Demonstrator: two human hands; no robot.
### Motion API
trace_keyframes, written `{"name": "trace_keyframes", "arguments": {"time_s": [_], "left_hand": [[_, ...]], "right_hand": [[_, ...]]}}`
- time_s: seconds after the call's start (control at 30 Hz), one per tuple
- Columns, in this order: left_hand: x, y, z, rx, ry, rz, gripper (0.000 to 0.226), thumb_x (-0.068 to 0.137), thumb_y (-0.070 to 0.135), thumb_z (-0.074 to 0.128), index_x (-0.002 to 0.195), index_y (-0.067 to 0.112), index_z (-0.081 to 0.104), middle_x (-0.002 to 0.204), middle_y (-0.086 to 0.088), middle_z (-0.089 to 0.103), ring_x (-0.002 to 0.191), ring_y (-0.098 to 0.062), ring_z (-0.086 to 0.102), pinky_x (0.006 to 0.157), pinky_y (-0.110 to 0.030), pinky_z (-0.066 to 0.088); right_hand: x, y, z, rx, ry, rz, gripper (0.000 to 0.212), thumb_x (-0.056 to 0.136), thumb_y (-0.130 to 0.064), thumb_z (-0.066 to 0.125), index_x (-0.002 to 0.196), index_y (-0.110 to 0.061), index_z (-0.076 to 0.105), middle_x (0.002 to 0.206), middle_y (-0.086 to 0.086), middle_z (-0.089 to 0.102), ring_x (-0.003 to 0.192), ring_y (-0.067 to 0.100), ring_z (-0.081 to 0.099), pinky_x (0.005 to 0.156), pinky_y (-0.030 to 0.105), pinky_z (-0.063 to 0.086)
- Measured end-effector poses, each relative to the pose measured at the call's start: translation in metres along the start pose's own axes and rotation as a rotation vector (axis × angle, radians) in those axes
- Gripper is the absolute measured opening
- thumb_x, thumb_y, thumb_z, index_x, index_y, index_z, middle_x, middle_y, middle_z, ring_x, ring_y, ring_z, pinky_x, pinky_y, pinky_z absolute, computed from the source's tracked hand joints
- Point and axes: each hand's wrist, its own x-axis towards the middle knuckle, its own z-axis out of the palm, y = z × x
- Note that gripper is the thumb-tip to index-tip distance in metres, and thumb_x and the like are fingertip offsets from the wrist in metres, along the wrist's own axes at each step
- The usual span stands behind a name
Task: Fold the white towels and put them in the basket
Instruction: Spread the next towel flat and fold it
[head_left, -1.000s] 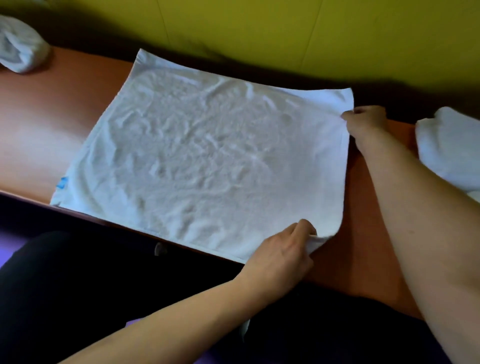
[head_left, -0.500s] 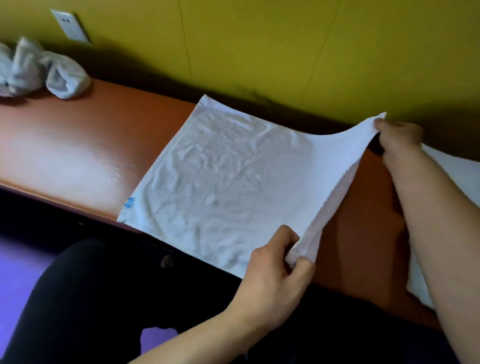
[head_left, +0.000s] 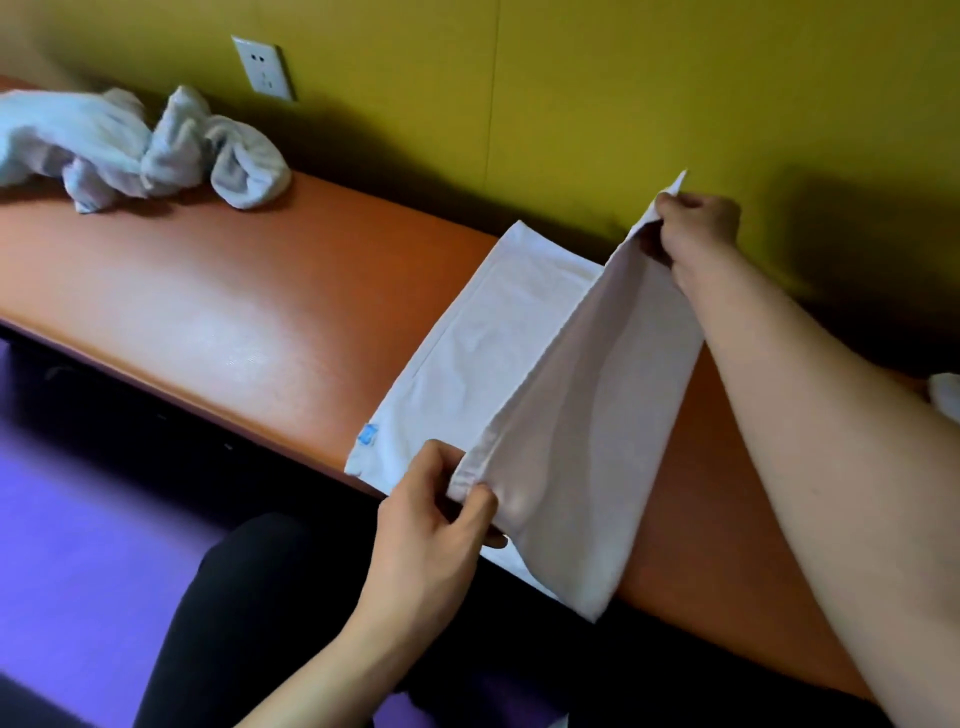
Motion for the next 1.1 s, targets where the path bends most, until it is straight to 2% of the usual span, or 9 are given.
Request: {"name": "trace_keyframes", "arguments": {"time_s": [0.2,0.33,0.47,0.57,0.67,0.8,0.9,1.0,1.1], "left_hand": [[0.033,-0.023,-0.045,-0.027,0.130,-0.103,0.010,0.078,0.017,0.054,0.081,0.026,0.057,0.072,-0.004,0.072,0.060,-0.027,0.073,0.053,-0.039,0.055],[0.051,-0.047,-0.066,0.088,0.158,-0.186,0.016,0.086,0.007,0.056,0.087,0.023,0.054,0.074,-0.003,0.074,0.057,-0.020,0.074,0.054,-0.027,0.055],[0.065,-0.066,-0.076,0.286,0.206,-0.276,0.011,0.086,0.012,0.058,0.088,0.021,0.053,0.069,-0.003,0.073,0.059,-0.018,0.073,0.060,-0.038,0.061],[0.074,-0.072,-0.077,0.482,0.213,-0.282,0.006,0.088,0.025,0.058,0.091,0.023,0.053,0.079,0.001,0.068,0.076,-0.024,0.067,0.070,-0.038,0.054],[0.079,-0.073,-0.076,0.619,0.228,-0.296,0.017,0.089,0.031,0.058,0.095,0.016,0.052,0.084,-0.002,0.061,0.081,-0.030,0.058,0.069,-0.035,0.041],[0.079,-0.069,-0.077,0.727,0.203,-0.250,0.031,0.086,0.030,0.063,0.105,0.008,0.051,0.103,-0.009,0.052,0.090,-0.034,0.054,0.076,-0.036,0.039],[0.080,-0.065,-0.074,0.717,0.151,-0.243,0.040,0.087,0.030,0.066,0.113,0.006,0.047,0.107,-0.010,0.045,0.095,-0.038,0.054,0.080,-0.039,0.039],[0.086,-0.065,-0.078,0.680,0.132,-0.309,0.033,0.084,0.024,0.068,0.106,0.006,0.050,0.097,-0.011,0.055,0.088,-0.034,0.055,0.076,-0.036,0.041],[0.091,-0.064,-0.084,0.673,0.074,-0.332,0.020,0.084,0.022,0.069,0.082,0.003,0.062,0.075,-0.010,0.059,0.088,-0.040,0.063,0.069,-0.036,0.045]], "right_hand": [[-0.003,-0.008,0.082,-0.140,-0.039,-0.054,0.021,0.092,-0.017,0.064,0.100,-0.001,0.076,0.088,0.009,0.068,0.079,0.017,0.063,0.081,0.044,0.057],[-0.004,-0.002,0.114,-0.245,-0.099,-0.045,0.026,0.096,-0.017,0.058,0.106,0.002,0.074,0.094,0.009,0.067,0.084,0.016,0.059,0.076,0.033,0.050],[-0.027,0.003,0.126,-0.127,-0.236,-0.025,0.021,0.099,-0.009,0.052,0.108,0.000,0.069,0.086,0.012,0.066,0.067,0.019,0.063,0.067,0.037,0.057],[-0.054,0.019,0.108,-0.097,-0.321,-0.017,0.027,0.102,-0.014,0.049,0.127,-0.009,0.058,0.096,0.009,0.064,0.063,0.013,0.061,0.056,0.024,0.048],[-0.088,0.054,0.066,-0.157,-0.303,0.002,0.036,0.098,-0.012,0.051,0.134,-0.009,0.056,0.103,0.008,0.066,0.064,0.011,0.064,0.060,0.024,0.051],[-0.151,0.101,-0.001,-0.252,-0.264,-0.023,0.028,0.093,-0.013,0.060,0.121,-0.014,0.064,0.080,0.004,0.067,0.075,0.023,0.068,0.071,0.037,0.054],[-0.213,0.127,-0.042,-0.317,-0.262,-0.141,0.018,0.087,-0.021,0.072,0.104,-0.025,0.065,0.071,-0.006,0.059,0.065,0.005,0.059,0.067,0.029,0.047],[-0.273,0.144,-0.069,-0.522,-0.420,-0.347,0.047,0.073,-0.054,0.075,0.113,-0.032,0.064,0.099,-0.010,0.060,0.094,0.007,0.059,0.084,0.028,0.049],[-0.305,0.161,-0.085,-0.932,-0.632,-0.506,0.086,0.068,-0.065,0.069,0.145,-0.039,0.041,0.142,-0.007,0.043,0.133,0.014,0.038,0.115,0.035,0.026]]}}
